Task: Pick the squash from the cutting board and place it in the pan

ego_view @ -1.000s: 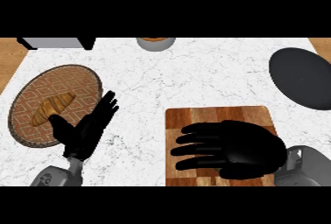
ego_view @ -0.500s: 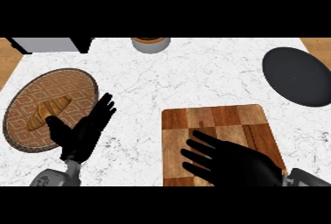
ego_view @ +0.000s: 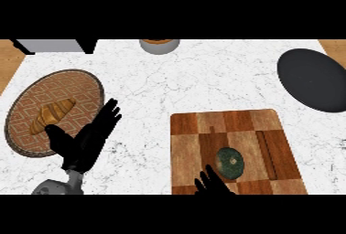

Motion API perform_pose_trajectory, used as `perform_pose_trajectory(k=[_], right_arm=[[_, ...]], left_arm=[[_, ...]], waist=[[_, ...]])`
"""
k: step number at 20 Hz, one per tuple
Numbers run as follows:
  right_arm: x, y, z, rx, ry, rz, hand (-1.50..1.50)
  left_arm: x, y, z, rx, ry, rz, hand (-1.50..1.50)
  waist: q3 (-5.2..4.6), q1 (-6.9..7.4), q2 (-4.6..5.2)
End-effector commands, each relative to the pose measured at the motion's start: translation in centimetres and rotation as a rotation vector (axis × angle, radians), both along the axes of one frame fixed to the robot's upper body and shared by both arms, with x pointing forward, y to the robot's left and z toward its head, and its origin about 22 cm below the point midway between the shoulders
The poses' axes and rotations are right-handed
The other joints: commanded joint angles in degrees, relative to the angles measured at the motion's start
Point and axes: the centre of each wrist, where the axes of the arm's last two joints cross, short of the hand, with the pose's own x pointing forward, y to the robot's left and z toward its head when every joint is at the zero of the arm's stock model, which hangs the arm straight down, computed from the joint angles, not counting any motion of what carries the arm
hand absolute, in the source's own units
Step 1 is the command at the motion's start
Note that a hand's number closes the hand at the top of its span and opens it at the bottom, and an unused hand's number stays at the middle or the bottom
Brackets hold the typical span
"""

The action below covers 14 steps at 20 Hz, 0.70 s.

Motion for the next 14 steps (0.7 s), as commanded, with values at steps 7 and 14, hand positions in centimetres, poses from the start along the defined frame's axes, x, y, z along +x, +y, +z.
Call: perform_pose_trajectory(k=[7, 14], right_arm=[[-1.6, -0.6, -3.6, -0.016, -0.075, -0.09, -1.5], [0.6, 0.3, -3.6, -0.04, -0.244, -0.067, -1.5]], left_arm=[[-0.4, -0.7, 1.5, 0.009, 0.002, -0.001, 0.0], [1.4, -1.9, -1.5, -0.008, -0.004, -0.002, 0.0]], waist=[[0.12, 0.94, 0.51], [0.08, 0.72, 0.65]])
